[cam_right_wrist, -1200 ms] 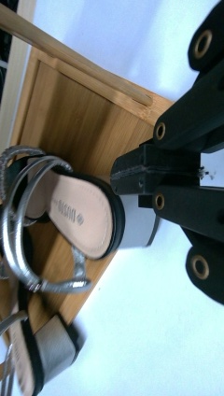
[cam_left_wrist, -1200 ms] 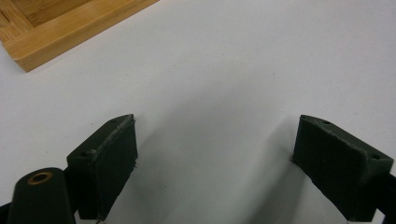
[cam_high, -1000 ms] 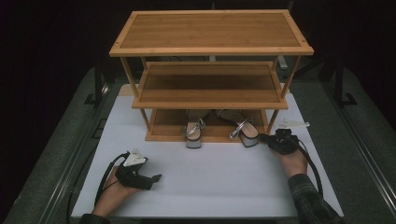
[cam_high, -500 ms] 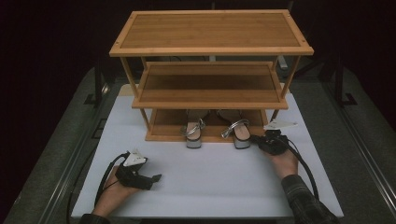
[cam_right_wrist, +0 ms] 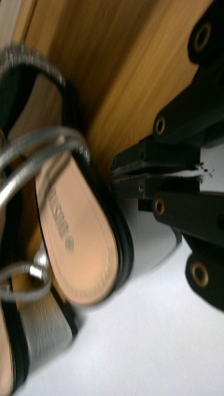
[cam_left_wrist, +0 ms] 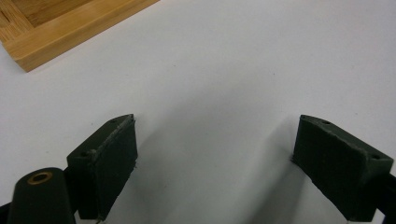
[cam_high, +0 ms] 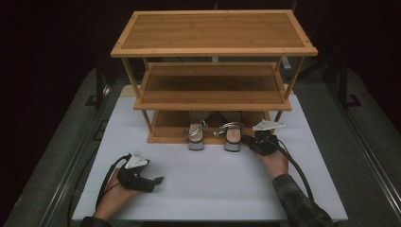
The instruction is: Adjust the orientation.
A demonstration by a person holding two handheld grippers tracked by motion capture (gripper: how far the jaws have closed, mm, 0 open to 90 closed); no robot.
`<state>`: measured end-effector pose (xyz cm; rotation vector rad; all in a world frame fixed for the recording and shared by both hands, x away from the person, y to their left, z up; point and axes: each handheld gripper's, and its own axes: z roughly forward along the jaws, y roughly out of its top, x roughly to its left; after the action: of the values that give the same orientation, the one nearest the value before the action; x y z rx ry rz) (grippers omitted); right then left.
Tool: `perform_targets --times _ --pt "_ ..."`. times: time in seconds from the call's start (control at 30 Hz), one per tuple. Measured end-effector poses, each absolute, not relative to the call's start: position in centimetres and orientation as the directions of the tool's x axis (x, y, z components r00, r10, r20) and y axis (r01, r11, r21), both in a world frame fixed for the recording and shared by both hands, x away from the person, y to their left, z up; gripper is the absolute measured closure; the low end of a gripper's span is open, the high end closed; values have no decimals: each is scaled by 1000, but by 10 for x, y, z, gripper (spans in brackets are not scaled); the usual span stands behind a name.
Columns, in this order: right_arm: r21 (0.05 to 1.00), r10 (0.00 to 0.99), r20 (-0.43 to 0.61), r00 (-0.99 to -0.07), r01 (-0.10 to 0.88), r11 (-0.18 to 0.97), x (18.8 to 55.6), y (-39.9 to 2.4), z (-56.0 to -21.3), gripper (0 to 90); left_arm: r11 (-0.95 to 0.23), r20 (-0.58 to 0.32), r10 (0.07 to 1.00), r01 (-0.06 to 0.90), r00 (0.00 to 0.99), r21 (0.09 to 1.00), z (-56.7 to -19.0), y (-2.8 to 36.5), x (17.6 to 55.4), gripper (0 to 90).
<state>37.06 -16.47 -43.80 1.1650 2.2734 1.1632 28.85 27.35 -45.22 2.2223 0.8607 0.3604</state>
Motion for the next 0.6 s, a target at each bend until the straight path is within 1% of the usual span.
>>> perform_targets --times 0.13,0.23,0.3,0.37,0.47,0.6 --pt "804 835 56 -547 521 288 376 -169 -437 829 -522 2 674 475 738 709 -452 274 289 126" --pt "810 859 52 -510 524 262 387 -170 -438 856 -521 2 674 475 738 709 -452 274 289 126" --pt "810 863 66 -501 532 247 393 -168 -439 862 -521 2 675 475 738 709 -452 274 288 126" --pt "820 869 48 -493 516 248 397 -164 -441 862 -520 0 675 475 738 710 -452 274 289 126" --pt "843 891 27 -453 490 223 402 -161 -445 871 -520 1 675 475 738 710 -452 274 289 126" --pt "858 883 31 -469 465 217 406 -157 -449 896 -521 1 674 475 738 710 -452 274 289 126"
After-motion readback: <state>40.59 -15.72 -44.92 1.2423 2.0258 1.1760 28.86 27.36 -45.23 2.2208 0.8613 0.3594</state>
